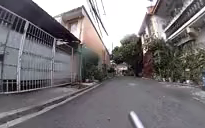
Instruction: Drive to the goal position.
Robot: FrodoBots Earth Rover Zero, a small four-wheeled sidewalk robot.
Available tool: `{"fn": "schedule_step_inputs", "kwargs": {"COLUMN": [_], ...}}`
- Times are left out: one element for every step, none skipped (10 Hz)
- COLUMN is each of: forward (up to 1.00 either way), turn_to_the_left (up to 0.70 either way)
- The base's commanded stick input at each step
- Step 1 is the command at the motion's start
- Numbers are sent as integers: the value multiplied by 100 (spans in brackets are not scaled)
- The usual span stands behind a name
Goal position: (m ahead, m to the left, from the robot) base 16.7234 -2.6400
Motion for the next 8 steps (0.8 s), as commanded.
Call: {"fn": "schedule_step_inputs", "kwargs": {"forward": [70, 70, 70, 70, 70, 70, 70, 70], "turn_to_the_left": [0, 0, 0, -1, -11, -31, -35, -35]}}
